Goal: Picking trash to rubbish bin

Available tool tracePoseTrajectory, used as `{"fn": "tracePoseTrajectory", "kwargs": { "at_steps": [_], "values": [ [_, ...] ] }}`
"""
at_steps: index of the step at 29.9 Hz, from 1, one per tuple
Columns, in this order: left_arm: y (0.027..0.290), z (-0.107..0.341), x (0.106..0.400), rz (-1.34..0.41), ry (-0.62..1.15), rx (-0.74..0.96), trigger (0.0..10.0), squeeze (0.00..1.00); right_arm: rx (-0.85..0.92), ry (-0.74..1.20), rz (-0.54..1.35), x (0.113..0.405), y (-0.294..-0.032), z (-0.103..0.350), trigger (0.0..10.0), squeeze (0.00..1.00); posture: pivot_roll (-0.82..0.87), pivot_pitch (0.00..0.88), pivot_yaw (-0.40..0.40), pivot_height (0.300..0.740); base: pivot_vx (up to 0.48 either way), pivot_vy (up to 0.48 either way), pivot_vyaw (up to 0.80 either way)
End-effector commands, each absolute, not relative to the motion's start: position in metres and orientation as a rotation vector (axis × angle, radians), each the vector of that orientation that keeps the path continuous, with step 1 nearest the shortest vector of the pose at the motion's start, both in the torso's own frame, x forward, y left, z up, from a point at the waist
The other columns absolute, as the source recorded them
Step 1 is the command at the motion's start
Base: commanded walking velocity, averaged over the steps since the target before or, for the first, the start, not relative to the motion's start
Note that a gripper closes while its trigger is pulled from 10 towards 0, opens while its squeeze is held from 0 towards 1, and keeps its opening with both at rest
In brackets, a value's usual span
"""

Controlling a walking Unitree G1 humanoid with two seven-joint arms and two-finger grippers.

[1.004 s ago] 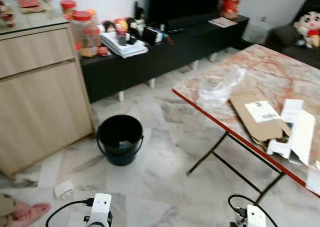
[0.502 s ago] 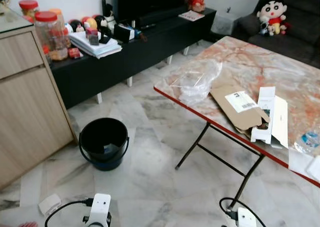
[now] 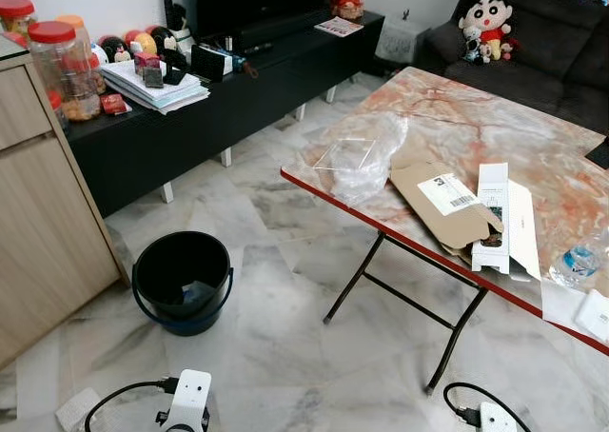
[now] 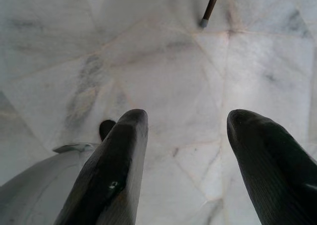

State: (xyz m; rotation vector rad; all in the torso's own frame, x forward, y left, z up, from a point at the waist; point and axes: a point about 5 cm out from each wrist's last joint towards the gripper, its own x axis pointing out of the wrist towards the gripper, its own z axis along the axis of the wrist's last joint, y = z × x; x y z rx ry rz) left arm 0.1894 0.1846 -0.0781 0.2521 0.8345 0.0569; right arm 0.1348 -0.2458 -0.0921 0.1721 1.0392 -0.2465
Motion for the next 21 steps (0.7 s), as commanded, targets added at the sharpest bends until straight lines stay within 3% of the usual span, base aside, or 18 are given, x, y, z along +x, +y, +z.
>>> {"fn": "tracePoseTrajectory", "kwargs": {
  "at_steps": [1,4,15,21],
  "values": [
    [0.181,-0.080,0.187,0.050,0.855,0.260,10.0,0.00,0.172,1.038,-0.267,0.132,-0.251,-0.092,10.0,0.00,0.16,0.000,-0.135,0.740,0.000,0.000,-0.78],
    [0.181,-0.080,0.187,0.042,0.853,0.279,10.0,0.00,0.175,1.040,-0.261,0.133,-0.245,-0.093,10.0,0.00,0.16,0.000,-0.135,0.740,0.000,0.000,-0.78],
    [0.181,-0.080,0.187,0.037,0.855,0.287,10.0,0.00,0.184,1.037,-0.244,0.141,-0.230,-0.094,10.0,0.00,0.16,0.000,-0.134,0.740,0.000,-0.349,-0.78],
    [0.182,-0.080,0.187,0.036,0.854,0.286,10.0,0.00,0.182,1.026,-0.250,0.143,-0.236,-0.092,10.0,0.00,0.16,0.000,-0.129,0.740,0.000,0.000,-0.78]
  ]
}}
